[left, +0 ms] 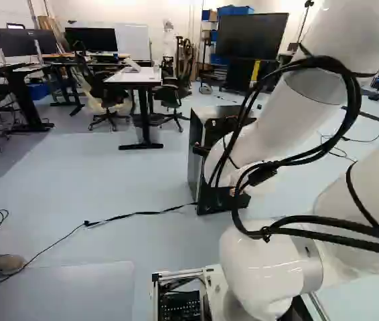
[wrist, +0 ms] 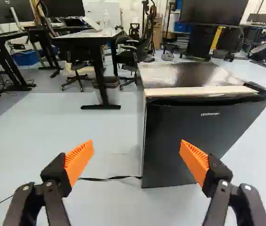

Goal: Open the fridge door

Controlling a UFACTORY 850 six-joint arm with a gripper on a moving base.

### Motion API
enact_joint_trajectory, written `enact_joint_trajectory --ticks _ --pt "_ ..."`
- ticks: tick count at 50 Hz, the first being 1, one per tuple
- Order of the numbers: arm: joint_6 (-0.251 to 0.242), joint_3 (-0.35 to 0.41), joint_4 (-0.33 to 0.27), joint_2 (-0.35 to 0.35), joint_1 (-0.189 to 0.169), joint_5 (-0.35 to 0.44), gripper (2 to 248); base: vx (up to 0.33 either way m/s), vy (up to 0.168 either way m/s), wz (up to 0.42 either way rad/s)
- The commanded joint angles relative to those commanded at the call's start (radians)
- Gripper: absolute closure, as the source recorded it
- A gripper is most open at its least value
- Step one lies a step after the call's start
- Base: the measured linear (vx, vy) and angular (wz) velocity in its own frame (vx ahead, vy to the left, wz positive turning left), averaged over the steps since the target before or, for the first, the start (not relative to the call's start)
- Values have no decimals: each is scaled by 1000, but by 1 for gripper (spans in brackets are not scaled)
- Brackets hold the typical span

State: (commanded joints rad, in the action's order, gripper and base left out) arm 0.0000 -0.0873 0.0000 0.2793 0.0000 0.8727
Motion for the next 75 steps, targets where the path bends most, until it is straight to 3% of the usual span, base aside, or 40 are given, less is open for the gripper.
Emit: enact_joint_trajectory --ticks 23,48,60,75 --pt "0 -13 0 -16 10 0 3 0 0 0" --pt "0 -71 7 -82 54 0 3 0 0 0" --pt "0 -100 37 -114 86 0 3 0 0 0" --pt "0 -138 122 -155 134 0 3 0 0 0"
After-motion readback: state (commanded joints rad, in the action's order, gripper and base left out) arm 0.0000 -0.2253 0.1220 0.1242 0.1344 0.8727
